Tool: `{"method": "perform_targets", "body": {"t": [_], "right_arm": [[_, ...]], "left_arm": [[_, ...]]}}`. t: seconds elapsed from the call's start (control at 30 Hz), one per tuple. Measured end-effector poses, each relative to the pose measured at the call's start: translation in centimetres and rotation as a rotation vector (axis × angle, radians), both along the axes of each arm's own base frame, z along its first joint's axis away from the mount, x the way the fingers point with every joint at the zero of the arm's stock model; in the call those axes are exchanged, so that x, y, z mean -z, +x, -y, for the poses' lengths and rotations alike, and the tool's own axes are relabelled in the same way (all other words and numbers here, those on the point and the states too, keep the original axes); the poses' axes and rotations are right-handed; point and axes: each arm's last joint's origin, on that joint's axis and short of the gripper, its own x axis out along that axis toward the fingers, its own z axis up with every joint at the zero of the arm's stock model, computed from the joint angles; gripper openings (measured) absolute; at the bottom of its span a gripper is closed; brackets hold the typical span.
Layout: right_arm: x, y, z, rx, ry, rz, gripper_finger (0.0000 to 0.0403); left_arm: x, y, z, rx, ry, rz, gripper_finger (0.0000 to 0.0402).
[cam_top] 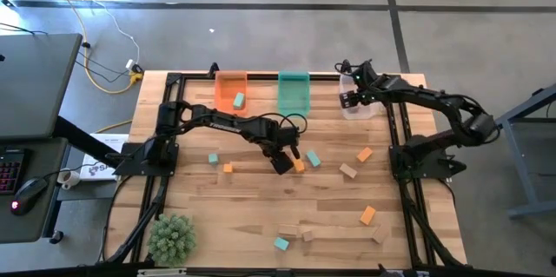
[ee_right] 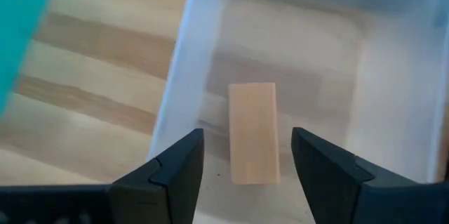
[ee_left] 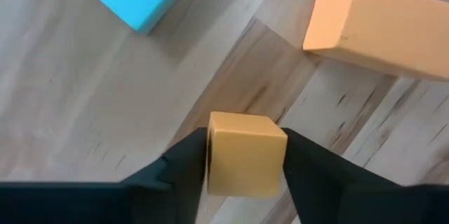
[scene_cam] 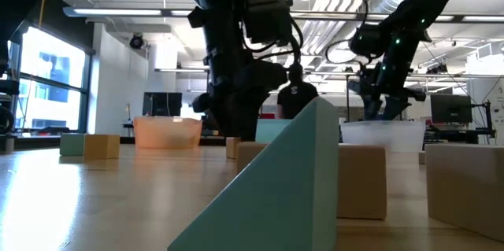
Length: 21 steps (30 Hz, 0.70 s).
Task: Sort & place blocks by color
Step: Put the yellow block into the blue bin
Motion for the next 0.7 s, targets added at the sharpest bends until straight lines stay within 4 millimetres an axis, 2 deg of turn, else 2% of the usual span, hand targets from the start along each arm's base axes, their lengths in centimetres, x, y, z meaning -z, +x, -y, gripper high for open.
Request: {"method": "perform_targets", "body": {"t": [0.13,0.37,0.53,0.7], "right_arm": [[-1.7,-0.4,-0.7,-0.012,-0.026,0.085,0.0202],[-4.7,-1.2,-2.4,-0.090,-0.049,0.271,0.0202],[-6.7,-1.2,-4.3,-0.179,-0.103,0.372,0.0202],[-8.4,-0.5,-6.5,-0.303,-0.172,0.477,0.0202]], "left_arm": [[0.0,0.0,0.0,0.039,0.011,-0.001,0.0107],[-0.3,-0.2,0.0,0.086,0.009,-0.007,0.0105],[-2.3,-0.7,-0.8,0.088,0.020,0.039,0.0105],[-4.7,-1.4,-2.6,0.069,0.062,0.117,0.0105]]}}
